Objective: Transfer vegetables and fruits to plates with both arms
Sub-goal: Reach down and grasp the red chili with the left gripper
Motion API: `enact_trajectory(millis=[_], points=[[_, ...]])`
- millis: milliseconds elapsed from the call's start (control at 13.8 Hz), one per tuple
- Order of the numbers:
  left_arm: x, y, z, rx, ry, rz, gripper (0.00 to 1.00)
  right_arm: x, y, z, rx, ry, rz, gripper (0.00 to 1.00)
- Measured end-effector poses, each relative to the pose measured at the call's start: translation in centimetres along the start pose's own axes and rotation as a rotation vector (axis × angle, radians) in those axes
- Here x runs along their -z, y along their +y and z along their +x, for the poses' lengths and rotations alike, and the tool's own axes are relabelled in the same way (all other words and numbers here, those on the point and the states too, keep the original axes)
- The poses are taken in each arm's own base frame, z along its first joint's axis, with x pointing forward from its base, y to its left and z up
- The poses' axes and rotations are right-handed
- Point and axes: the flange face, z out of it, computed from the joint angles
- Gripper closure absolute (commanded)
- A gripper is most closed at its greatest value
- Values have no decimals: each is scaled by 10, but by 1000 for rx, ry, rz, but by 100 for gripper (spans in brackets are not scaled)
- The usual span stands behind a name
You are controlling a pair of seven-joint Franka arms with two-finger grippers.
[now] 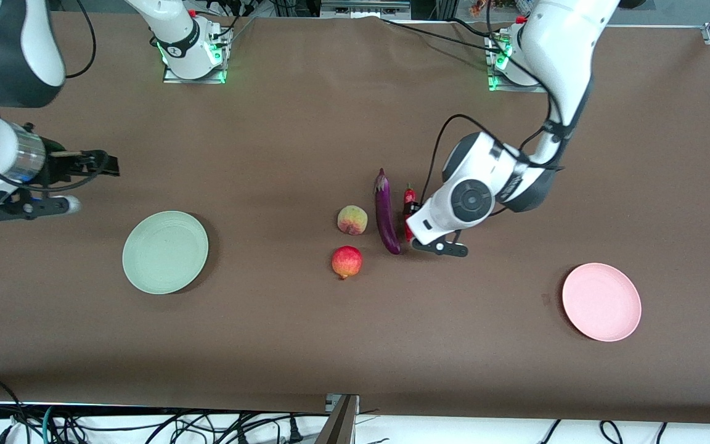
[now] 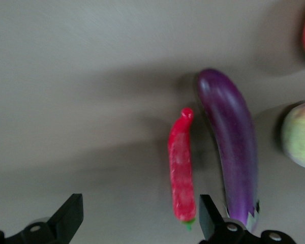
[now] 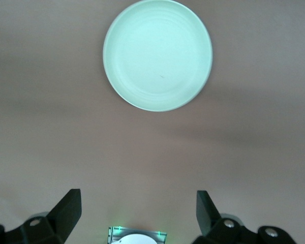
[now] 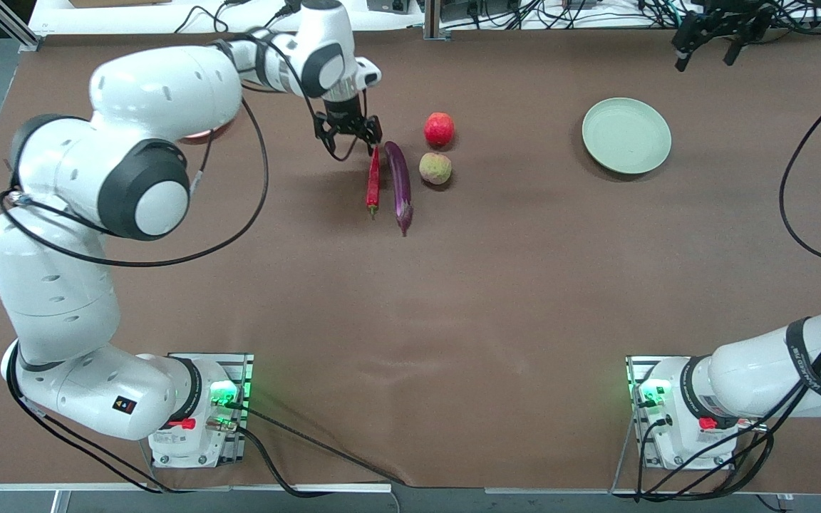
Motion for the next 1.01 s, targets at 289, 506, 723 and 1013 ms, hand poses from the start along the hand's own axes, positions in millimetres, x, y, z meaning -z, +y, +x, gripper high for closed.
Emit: enact_trajectory(millis=[289, 506, 723, 1013], points=[[-56, 21, -7, 26, 7, 6, 20, -28, -93, 30, -61, 32, -29, 0], [-80, 33, -12, 24, -5, 16, 82, -56, -144, 45, -115, 35, -33, 0], [-75, 28, -10, 31, -6, 21, 100, -82, -171, 63, -157, 42, 51, 0], [-69, 23, -12, 37, -55, 43, 100, -126, -205, 90, -198, 76, 96, 0]])
